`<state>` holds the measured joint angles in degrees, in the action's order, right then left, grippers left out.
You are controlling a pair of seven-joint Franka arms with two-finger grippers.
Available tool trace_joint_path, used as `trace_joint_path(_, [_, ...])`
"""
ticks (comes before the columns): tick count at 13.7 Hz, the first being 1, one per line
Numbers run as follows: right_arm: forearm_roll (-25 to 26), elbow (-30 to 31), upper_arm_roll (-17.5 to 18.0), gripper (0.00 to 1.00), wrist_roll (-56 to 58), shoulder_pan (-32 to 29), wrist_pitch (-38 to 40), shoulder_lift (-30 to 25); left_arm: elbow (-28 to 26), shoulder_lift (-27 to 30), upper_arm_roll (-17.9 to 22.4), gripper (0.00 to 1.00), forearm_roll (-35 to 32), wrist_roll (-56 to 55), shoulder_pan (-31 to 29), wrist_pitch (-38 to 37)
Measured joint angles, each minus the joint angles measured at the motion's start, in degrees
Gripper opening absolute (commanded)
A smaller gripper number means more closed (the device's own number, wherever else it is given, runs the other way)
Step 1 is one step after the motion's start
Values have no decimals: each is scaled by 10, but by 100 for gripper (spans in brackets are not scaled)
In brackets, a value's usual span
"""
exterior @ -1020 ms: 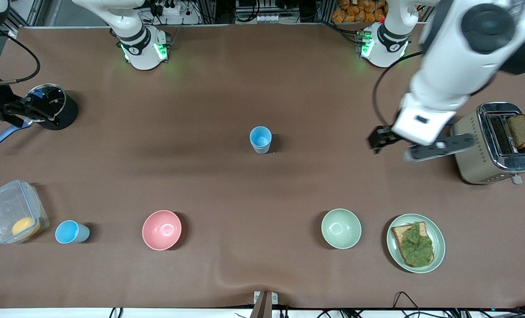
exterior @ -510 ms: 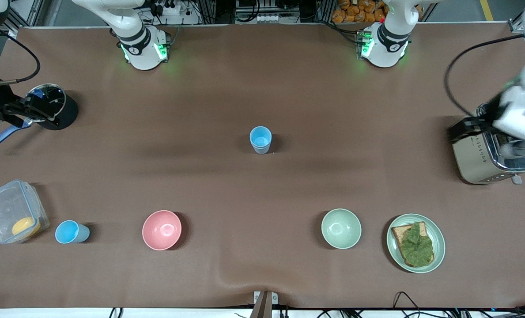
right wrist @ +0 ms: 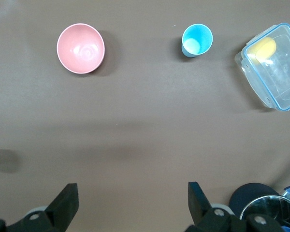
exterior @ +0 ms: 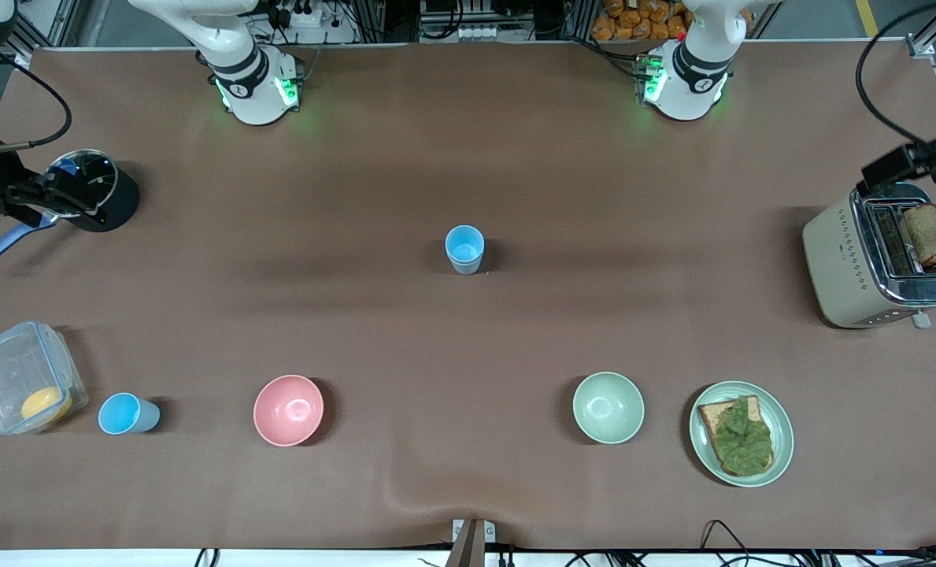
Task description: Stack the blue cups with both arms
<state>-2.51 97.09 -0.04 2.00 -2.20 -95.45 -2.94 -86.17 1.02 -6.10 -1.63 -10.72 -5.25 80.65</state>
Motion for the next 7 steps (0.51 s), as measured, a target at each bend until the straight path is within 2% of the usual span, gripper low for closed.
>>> trace_joint_path(1, [0, 0, 0, 100, 0, 0, 0, 0, -12, 16, 35, 100, 11, 0, 45, 0])
trace_joint_path(3, [0, 0, 0, 100, 0, 0, 0, 0, -22, 33, 48, 100, 18, 4, 83, 1])
trace_joint_path(7, [0, 0, 0, 100, 0, 0, 0, 0, -25, 19, -12, 100, 18, 26, 60, 24])
